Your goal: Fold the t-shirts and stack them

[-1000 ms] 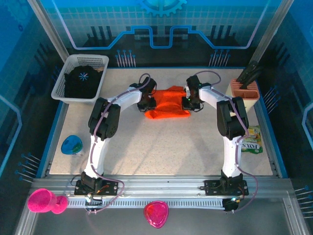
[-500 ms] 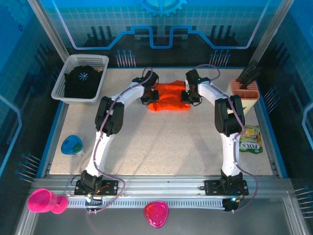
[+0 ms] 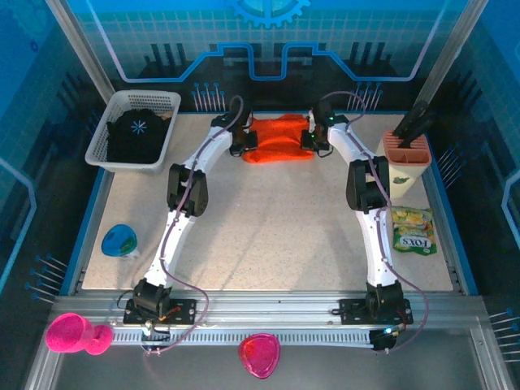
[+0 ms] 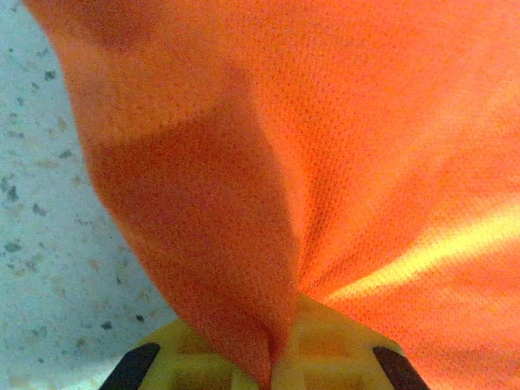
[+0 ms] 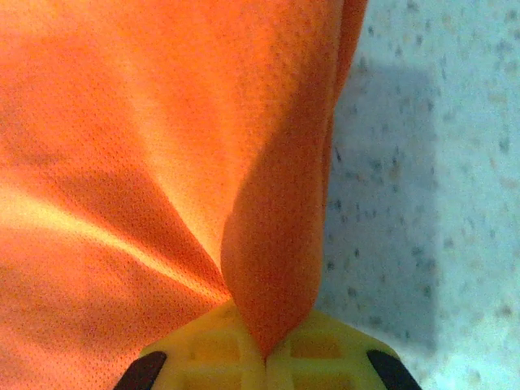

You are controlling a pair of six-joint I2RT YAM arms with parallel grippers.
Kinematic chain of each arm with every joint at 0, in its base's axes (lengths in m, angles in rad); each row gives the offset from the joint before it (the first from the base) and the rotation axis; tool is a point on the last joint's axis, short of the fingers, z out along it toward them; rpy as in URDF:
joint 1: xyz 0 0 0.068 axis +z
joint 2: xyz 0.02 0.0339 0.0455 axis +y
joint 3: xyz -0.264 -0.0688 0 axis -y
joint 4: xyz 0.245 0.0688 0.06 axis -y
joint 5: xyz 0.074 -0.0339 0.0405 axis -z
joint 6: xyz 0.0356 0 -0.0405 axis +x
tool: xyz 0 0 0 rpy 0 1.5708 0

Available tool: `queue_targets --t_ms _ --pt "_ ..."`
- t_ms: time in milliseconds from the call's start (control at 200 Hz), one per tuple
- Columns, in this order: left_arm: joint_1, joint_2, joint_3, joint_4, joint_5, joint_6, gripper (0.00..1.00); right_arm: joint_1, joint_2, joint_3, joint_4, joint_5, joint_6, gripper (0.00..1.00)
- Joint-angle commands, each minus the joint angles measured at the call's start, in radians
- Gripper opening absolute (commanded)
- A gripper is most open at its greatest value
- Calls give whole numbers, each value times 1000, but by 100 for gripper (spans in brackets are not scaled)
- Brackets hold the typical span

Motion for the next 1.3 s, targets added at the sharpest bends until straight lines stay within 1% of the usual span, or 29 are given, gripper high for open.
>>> queue_targets --t_ms 0,30,55,245,275,300,360,380,400,480,520,535,600,635,676,731,856,896,976,996,1006,1011,1026,1091,1176,1291 --pt "48 40 30 47 66 34 0 -24 55 72 -65 -2 22 0" --pt "50 37 30 66 60 49 4 -24 57 71 -63 -4 27 0" --pt "50 33 31 84 60 60 6 -25 56 68 -60 -3 29 0" --pt "59 30 52 152 55 78 10 -27 37 17 -29 -5 36 0" --pt "60 30 51 156 55 77 11 -26 39 17 -28 -6 36 0" --pt "60 30 52 158 55 76 15 -27 38 18 -27 -8 35 0" --pt "61 28 50 159 61 72 29 -26 37 19 -26 -13 35 0" --pt "61 25 50 160 65 73 36 -26 36 18 -26 -13 36 0" --pt "60 23 50 161 69 73 44 -27 33 19 -26 -14 36 3" --pt "59 1 42 162 74 83 72 -27 23 17 -26 -17 33 22" --pt "58 -21 27 171 74 91 94 -29 14 19 -27 -16 30 30" --pt "57 -29 18 176 73 93 98 -29 9 19 -27 -14 28 32" --pt "57 -77 -24 207 63 99 99 -29 -15 19 -32 -9 19 44" --pt "57 -104 -49 222 59 100 99 -30 -31 18 -36 -5 12 56" --pt "57 -131 -64 233 53 104 99 -29 -51 16 -45 -4 2 62" --pt "57 -163 -68 235 46 112 99 -30 -86 7 -53 3 -11 66" --pt "56 -248 -73 239 37 138 99 -30 -199 -62 -44 14 -40 68" --pt "55 -280 -83 245 33 148 99 -30 -247 -99 -33 15 -48 75" --pt "51 -371 -127 270 19 172 99 -29 -362 -184 1 17 -58 78" --pt "49 -398 -141 279 16 179 99 -30 -391 -204 10 17 -60 89" --pt "48 -412 -153 284 13 181 99 -30 -406 -218 14 18 -62 96" --pt "48 -419 -159 287 12 182 99 -30 -413 -224 16 17 -62 98" --pt "47 -440 -176 295 8 188 99 -29 -433 -247 24 18 -65 100" --pt "40 -548 -268 342 -9 206 99 -27 -534 -331 54 24 -78 100" --pt "32 -721 -460 447 -39 222 99 -25 -672 -455 98 34 -93 100" --pt "28 -987 -796 653 -64 232 99 -21 -881 -679 206 53 -124 100"
